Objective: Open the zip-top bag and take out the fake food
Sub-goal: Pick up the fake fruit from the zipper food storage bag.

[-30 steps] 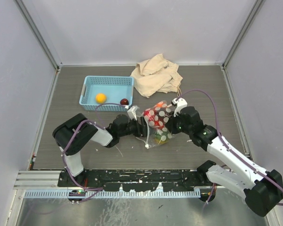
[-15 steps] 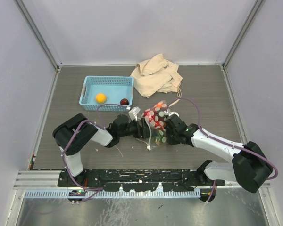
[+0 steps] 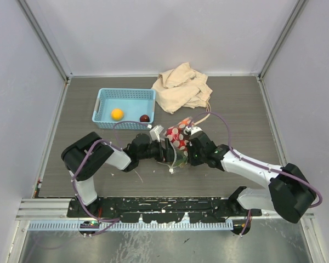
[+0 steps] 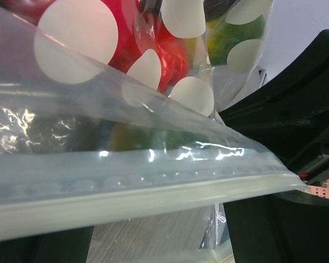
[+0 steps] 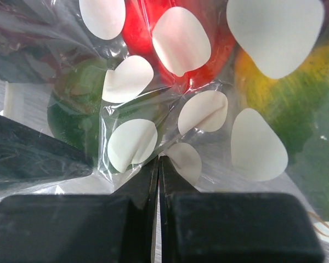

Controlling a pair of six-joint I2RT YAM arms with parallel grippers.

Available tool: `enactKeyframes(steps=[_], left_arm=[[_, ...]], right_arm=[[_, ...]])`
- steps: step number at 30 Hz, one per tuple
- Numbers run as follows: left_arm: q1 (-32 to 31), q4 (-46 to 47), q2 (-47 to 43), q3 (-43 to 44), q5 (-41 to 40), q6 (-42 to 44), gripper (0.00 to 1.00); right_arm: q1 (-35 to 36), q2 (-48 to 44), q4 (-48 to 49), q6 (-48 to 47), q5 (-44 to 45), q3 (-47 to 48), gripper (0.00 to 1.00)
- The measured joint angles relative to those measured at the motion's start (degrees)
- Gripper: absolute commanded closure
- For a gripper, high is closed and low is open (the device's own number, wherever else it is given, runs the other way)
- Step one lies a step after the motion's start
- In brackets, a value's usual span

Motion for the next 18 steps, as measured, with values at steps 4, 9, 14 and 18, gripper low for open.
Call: enactKeyframes(steps=[4,9,14,18], left_arm=[[0.1,-0.2,0.0,0.0,0.0,0.0,0.18],[0.2,-0.2,0.0,0.0,0.2,0.0,0.17],[-0.1,-1.9,-0.7,0.0,0.6,0.2,0.22],[-0.2,-4.1,-1.7,0.0,0.2,0.4,0.27]], right_arm=[[0.0,2.0,0.9,-0.2,-0.5,-0.1,0.94],[-0.3,4.9,4.2,0.9,-2.5,-0.6,0.94],[-0.3,5.0,9.6,1.8,-5.0,-0.9,0.94],[-0.3,4.2,10.9,2.3,-5.3,-1.6,0.94]])
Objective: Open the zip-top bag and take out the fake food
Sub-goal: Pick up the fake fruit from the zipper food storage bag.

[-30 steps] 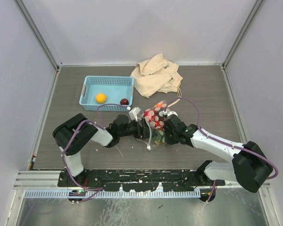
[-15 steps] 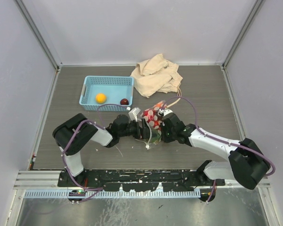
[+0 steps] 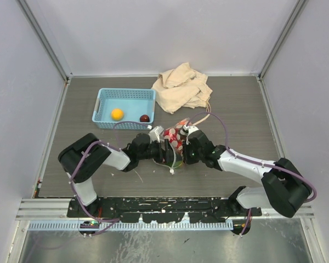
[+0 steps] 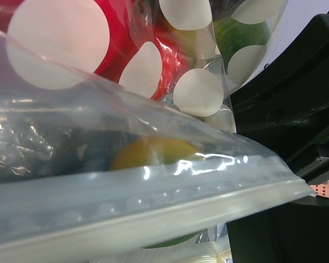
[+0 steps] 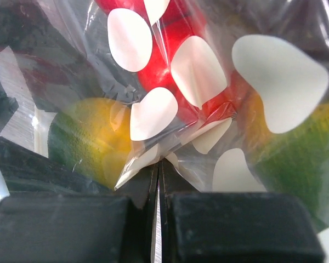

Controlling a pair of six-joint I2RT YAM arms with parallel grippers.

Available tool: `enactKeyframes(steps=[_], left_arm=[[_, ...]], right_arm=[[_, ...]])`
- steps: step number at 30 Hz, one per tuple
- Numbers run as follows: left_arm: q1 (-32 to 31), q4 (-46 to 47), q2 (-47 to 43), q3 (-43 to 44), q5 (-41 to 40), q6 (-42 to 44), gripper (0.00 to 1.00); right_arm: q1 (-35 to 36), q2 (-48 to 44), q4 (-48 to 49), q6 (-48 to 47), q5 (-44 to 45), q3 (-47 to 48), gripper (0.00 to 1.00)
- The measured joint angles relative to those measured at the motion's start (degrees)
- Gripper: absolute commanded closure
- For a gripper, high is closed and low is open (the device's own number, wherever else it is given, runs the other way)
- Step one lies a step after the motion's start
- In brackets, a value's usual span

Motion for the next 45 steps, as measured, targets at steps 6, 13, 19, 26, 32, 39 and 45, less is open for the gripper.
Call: enactKeyframes(steps=[6,13,19,26,32,39,45], left_arm=[[-0.2,-3.6,-2.0,0.0,-0.9,1.0,0.56],[-0.2,-5.9,-3.2,0.0,-1.6,1.0,0.70],[-0.2,-6.3,-4.3,0.0,-2.2,0.6,0.71],[-0.2,-6.2,-4.3,0.0,-2.2,-1.1,0.72],[-0.2,-6.2,-4.3,0.0,-2.2,-3.0,0.73],[-0.2,-6.5,-4.3,0.0,-2.2,-4.0,0.72],[-0.2,-6.6,-4.3,0.0,-2.3,-4.2,0.72]], right_arm=[[-0.7,-0.4,0.0,0.0,0.5,-0.5,0.88],[-1.2,-7.1,-3.0,-0.2,2.0,-1.2,0.64],[-1.4,-23.6,-4.3,-1.3,-0.6,-2.2,0.41],[0.1,-32.2,5.9,1.6,-8.1,-10.1,0.40],[10.0,-28.6,6.1,4.2,-0.8,-12.2,0.40],[21.7,-21.9,8.9,8.7,16.5,-12.2,0.50],[28.8,-16.7,11.6,13.3,29.2,-12.2,0.52]])
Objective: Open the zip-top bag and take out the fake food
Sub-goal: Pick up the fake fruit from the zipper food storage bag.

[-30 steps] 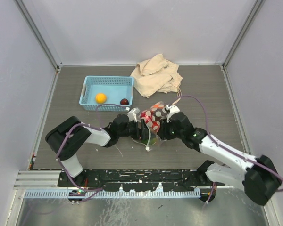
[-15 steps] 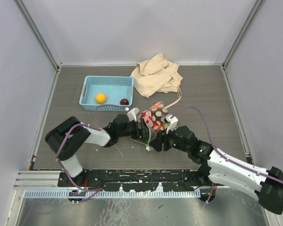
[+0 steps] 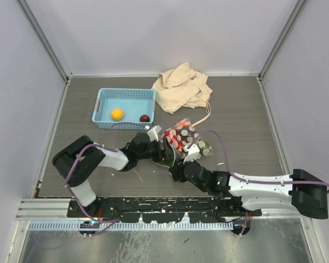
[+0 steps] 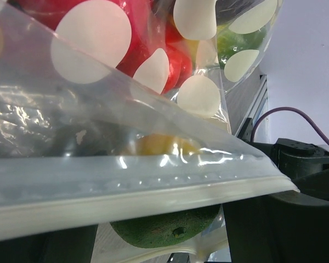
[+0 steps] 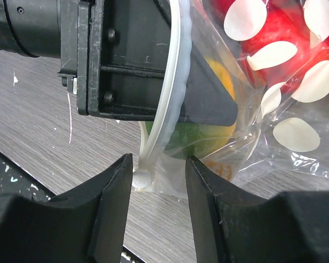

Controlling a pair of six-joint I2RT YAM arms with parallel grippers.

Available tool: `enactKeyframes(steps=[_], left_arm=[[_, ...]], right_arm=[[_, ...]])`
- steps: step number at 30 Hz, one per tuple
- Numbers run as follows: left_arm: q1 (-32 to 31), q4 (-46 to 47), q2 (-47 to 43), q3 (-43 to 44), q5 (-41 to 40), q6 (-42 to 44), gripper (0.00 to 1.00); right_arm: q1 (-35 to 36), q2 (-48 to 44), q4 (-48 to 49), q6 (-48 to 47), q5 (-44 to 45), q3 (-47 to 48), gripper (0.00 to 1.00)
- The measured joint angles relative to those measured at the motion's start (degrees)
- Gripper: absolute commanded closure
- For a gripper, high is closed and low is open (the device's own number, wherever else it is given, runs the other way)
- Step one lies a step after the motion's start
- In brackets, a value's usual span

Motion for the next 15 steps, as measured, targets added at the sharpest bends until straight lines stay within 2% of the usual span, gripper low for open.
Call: enactKeyframes(steps=[5,15], left_arm=[[0.0,-0.3,0.0,0.0,-0.4,-0.6,0.72],[0.0,-0.3,0.0,0.0,-0.5,-0.8,0.72]], right_arm=[[4.4,3.1,1.5,2.7,8.0,0.7,0.62],[5.8,-0.1,3.2,5.8,14.7,0.3,0.63]])
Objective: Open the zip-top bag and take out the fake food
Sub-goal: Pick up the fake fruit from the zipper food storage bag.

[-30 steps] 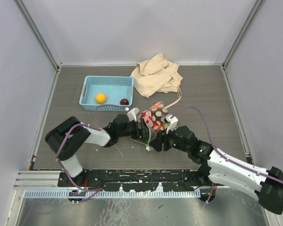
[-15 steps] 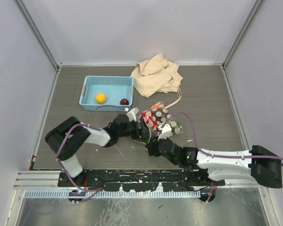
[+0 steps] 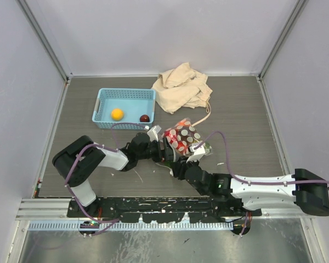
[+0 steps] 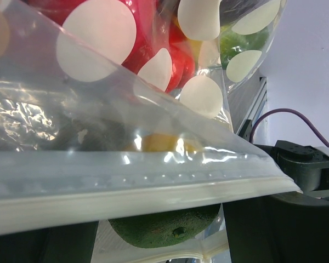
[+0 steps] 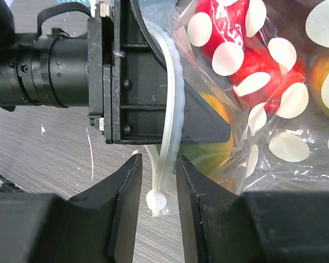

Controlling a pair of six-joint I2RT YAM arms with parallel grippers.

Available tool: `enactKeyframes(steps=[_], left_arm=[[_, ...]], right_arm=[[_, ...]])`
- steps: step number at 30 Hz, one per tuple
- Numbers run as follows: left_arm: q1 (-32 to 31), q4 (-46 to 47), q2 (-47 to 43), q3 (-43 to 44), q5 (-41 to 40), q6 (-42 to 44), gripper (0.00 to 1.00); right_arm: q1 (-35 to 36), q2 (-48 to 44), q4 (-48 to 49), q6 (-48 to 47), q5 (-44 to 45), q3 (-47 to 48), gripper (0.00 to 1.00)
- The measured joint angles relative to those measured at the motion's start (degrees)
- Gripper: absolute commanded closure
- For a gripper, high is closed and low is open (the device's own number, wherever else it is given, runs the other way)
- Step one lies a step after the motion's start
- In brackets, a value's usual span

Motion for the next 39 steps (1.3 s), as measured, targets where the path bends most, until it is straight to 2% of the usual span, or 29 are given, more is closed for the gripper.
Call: enactKeyframes(steps=[8,12,16,19,25,31,39], left_arm=[[0.0,0.0,0.0,0.0,0.0,0.0,0.73],[0.0,0.0,0.0,0.0,0.0,-0.1,0.73],[0.0,0.0,0.0,0.0,0.0,-0.1,0.73],[0.0,0.0,0.0,0.0,-0.2,-0.2,0.73],[0.7,0.7,0.0,-0.4,-0.4,-1.4,0.74],[2.1,2.8,0.0,-1.9,-0.3,-3.5,0.74],[2.3,4.3,0.0,-2.1,1.2,-5.2,0.75]], right_arm=[[0.0,1.5,2.9,1.4,0.8,-1.0,0.64],[0.0,3.3,2.9,2.1,1.3,-1.0,0.72],[0.0,3.8,2.9,3.2,2.1,-1.0,0.89],[0.0,3.7,2.8,3.7,2.3,-1.0,0.95],[0.0,0.2,1.8,4.1,2.3,-2.5,0.99],[0.0,-4.6,-0.4,5.0,2.2,-5.9,0.99],[0.0,-6.6,-3.8,6.5,3.0,-6.2,0.99]])
